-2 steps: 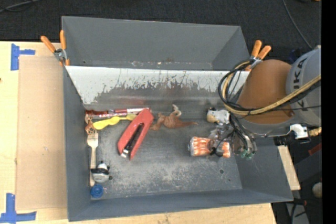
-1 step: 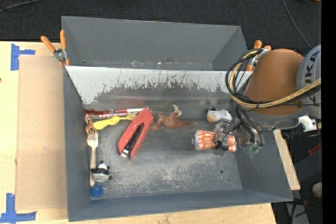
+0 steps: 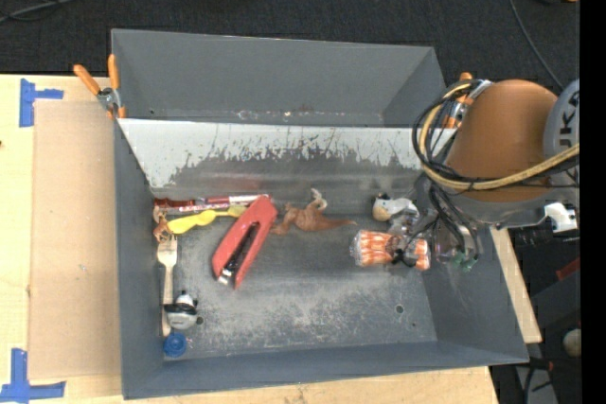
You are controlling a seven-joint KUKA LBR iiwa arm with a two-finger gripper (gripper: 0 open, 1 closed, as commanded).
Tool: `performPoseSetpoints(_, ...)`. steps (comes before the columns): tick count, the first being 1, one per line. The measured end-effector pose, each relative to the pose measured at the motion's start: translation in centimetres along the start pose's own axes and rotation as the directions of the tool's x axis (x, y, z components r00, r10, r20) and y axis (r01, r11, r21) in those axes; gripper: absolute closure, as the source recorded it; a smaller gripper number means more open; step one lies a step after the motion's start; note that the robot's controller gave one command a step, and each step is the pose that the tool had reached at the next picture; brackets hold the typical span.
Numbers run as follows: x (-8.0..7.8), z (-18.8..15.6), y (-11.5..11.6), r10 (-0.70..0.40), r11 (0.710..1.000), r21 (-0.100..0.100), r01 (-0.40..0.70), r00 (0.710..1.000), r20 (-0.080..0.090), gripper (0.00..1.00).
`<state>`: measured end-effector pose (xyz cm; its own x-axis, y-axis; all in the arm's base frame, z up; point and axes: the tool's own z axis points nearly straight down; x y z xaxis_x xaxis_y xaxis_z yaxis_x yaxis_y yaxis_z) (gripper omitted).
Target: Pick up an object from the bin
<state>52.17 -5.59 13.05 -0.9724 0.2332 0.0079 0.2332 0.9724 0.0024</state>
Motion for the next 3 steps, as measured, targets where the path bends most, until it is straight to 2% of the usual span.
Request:
performPoseSetpoints(1, 0.07, -9.67, 0.04, -0.003, 1.000, -0.001, 0.003, 1.000, -0.001, 1.00)
performPoseSetpoints(2, 0.07, -9.67, 0.04, -0.003, 1.000, -0.001, 0.003, 1.000, -0.001, 1.00)
performPoseSetpoints(3, -0.10, -10.45, 0.06, -0.003, 1.000, -0.001, 0.003, 1.000, 0.009, 1.00)
